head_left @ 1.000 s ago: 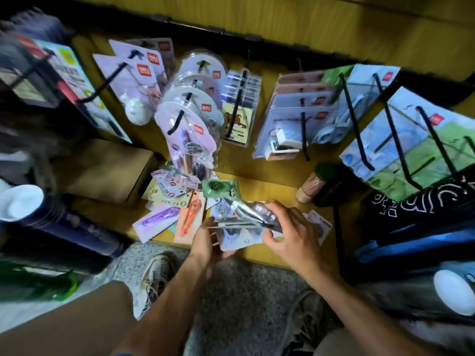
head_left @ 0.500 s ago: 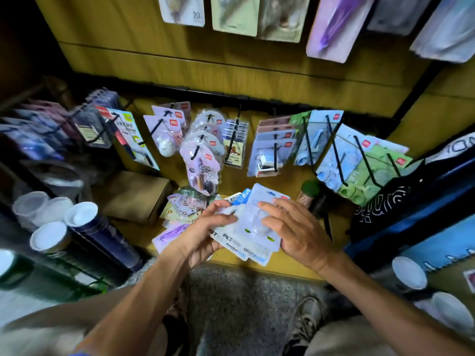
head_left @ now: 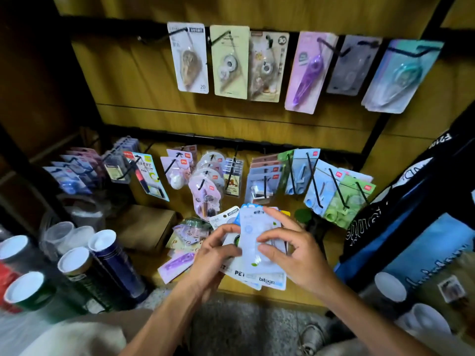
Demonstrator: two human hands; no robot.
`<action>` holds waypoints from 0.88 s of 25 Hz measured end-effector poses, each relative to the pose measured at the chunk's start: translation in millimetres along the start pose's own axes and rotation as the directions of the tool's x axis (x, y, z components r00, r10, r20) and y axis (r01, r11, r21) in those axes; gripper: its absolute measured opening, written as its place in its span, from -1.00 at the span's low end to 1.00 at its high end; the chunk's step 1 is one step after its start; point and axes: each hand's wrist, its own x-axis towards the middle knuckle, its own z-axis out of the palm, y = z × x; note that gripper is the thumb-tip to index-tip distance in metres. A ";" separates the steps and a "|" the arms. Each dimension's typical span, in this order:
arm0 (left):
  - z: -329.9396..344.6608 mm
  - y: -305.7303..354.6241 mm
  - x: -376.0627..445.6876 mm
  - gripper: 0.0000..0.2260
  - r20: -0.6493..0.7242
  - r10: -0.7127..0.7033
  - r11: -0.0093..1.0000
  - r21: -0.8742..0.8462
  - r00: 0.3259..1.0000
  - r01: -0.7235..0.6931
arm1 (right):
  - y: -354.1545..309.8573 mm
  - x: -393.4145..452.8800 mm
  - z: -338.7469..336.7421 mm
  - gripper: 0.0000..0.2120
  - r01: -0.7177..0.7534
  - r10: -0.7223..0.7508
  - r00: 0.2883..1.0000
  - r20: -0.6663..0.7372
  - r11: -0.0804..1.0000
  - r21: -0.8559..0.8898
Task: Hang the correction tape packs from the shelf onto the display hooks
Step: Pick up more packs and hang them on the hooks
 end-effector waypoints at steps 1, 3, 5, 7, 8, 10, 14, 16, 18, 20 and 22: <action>5.3 8.2 -3.5 -0.66 -0.004 0.025 1.000 -0.003 1.000 -0.025 | -9.2 1.2 -2.8 -0.74 0.010 -0.015 0.996 -0.088 0.999 -0.053; 15.5 29.5 -10.6 -0.66 -0.014 0.090 0.996 -0.012 0.996 -0.090 | -33.1 4.7 -14.0 -0.36 -0.060 0.031 0.968 -0.250 0.992 -0.112; 31.3 54.8 -17.4 -0.68 -0.034 0.164 0.986 0.017 0.986 -0.163 | -56.9 7.2 -24.8 -0.12 -0.256 0.247 0.912 -0.326 0.967 0.015; 51.5 77.3 -18.5 -0.71 -0.080 0.243 0.970 0.053 0.967 -0.239 | -76.7 18.4 -33.3 -0.17 -0.361 0.442 0.860 -0.256 0.880 0.309; 61.8 86.0 -17.3 -0.70 -0.108 0.277 0.961 0.060 0.955 -0.272 | -82.1 26.3 -37.8 -0.30 -0.361 0.489 0.845 -0.215 0.819 0.445; 84.3 101.2 -11.1 -0.66 -0.133 0.332 0.943 0.060 0.934 -0.327 | -94.5 42.2 -57.3 -0.62 -0.322 0.517 0.821 -0.244 0.771 0.550; 117.5 119.4 6.8 -0.66 -0.151 0.436 0.898 0.133 0.887 -0.419 | -108.7 60.0 -97.9 -0.78 -0.271 0.499 0.803 -0.327 0.794 0.545; 129.5 123.4 13.3 -0.64 -0.087 0.475 0.870 0.193 0.876 -0.453 | -109.7 63.5 -111.1 -0.78 -0.254 0.488 0.809 -0.327 0.793 0.554; 138.9 124.2 17.8 -0.63 -0.051 0.480 0.859 0.231 0.876 -0.458 | -110.4 64.3 -126.2 -0.82 -0.245 0.485 0.825 -0.288 0.768 0.591; 144.9 125.4 22.4 -0.66 -0.084 0.487 0.860 0.219 0.869 -0.461 | -108.3 60.7 -142.6 -0.86 -0.243 0.494 0.835 -0.242 0.726 0.643; 149.9 128.6 26.7 -0.68 -0.132 0.478 0.874 0.166 0.868 -0.456 | -103.4 53.2 -157.6 -0.85 -0.171 0.460 0.837 -0.296 0.735 0.656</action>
